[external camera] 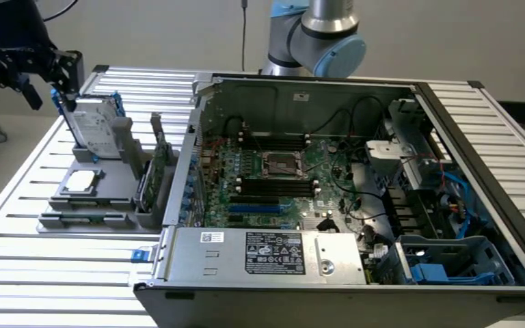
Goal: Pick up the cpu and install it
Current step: 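Pick up the cpu and move it towards the insertion slot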
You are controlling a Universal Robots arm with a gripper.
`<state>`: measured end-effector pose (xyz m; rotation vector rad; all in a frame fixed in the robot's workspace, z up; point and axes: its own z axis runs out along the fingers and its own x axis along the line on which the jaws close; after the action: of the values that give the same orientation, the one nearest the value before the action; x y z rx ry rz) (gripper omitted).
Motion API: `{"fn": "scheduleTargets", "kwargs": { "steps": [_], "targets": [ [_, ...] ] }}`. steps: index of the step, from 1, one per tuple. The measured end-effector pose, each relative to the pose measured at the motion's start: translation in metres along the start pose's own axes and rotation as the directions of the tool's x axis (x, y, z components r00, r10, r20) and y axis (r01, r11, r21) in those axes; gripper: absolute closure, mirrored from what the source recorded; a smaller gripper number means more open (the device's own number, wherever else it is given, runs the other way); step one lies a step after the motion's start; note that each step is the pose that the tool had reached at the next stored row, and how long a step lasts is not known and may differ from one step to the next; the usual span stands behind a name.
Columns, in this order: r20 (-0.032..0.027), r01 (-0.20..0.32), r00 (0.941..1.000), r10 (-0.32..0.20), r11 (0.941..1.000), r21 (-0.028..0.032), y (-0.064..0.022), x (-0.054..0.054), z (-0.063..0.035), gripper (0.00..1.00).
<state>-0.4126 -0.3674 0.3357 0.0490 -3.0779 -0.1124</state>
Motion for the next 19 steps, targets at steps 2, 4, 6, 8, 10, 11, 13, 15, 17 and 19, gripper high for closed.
{"fn": "scheduleTargets", "kwargs": {
  "steps": [2,4,6,8,10,11,13,15,17,19],
  "targets": [
    [-0.0028,0.015,0.9999,-0.015,0.9999,0.0009,-0.0012,0.000,0.0036,0.40],
    [-0.0063,0.029,0.9996,-0.029,0.9996,0.0013,-0.0030,0.000,0.0071,0.40],
    [-0.0116,0.039,0.9992,-0.039,0.9993,0.0009,-0.0056,-0.001,0.0106,0.40],
    [-0.0166,0.045,0.9988,-0.045,0.9990,0.0002,-0.0085,-0.001,0.0140,0.40],
    [-0.0222,0.051,0.9984,-0.051,0.9987,-0.0005,-0.0117,-0.001,0.0174,0.40],
    [-0.0254,0.054,0.9982,-0.054,0.9985,-0.0007,-0.0134,-0.001,0.0189,0.40],
    [-0.0311,0.060,0.9977,-0.060,0.9982,-0.0010,-0.0169,-0.001,0.0217,0.40],
    [-0.0358,0.065,0.9972,-0.065,0.9979,-0.0012,-0.0199,-0.001,0.0243,0.40],
    [-0.0384,0.073,0.9966,-0.073,0.9973,-0.0010,-0.0211,-0.001,0.0257,0.40],
    [-0.0405,0.082,0.9958,-0.082,0.9966,0.0012,-0.0214,-0.001,0.0260,0.40]
  ]
}}
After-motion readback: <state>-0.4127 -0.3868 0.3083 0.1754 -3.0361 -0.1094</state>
